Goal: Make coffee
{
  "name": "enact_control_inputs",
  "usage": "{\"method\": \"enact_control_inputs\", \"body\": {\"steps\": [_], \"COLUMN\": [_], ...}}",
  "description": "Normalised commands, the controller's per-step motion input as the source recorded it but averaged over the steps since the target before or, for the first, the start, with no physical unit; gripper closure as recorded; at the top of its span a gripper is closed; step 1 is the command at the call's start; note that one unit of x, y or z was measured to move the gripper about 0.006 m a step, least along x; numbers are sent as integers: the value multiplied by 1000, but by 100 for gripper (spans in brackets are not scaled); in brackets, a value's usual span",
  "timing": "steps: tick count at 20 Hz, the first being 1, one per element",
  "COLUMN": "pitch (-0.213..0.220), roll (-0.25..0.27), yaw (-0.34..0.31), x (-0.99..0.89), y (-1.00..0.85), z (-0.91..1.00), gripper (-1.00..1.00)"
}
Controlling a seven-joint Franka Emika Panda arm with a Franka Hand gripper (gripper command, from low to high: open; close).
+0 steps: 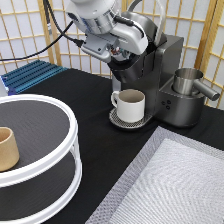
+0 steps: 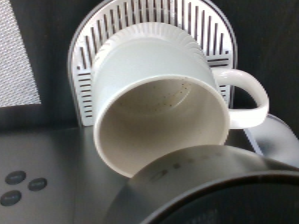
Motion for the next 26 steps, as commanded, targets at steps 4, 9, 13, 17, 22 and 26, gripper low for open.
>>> {"method": "enact_control_inputs", "body": {"steps": [4, 9, 13, 17, 22, 26], "pitch": [-8, -7, 0, 0, -12, -37], "roll": [-142, -167, -165, -157, -143, -81], "yaw": [-49, -45, -44, -53, -60, -36], "x": [60, 135, 281, 231, 73, -27], "y": [447, 465, 339, 326, 287, -19], "z": [154, 197, 69, 54, 229, 206], "gripper": [100, 100, 100, -100, -100, -100]}}
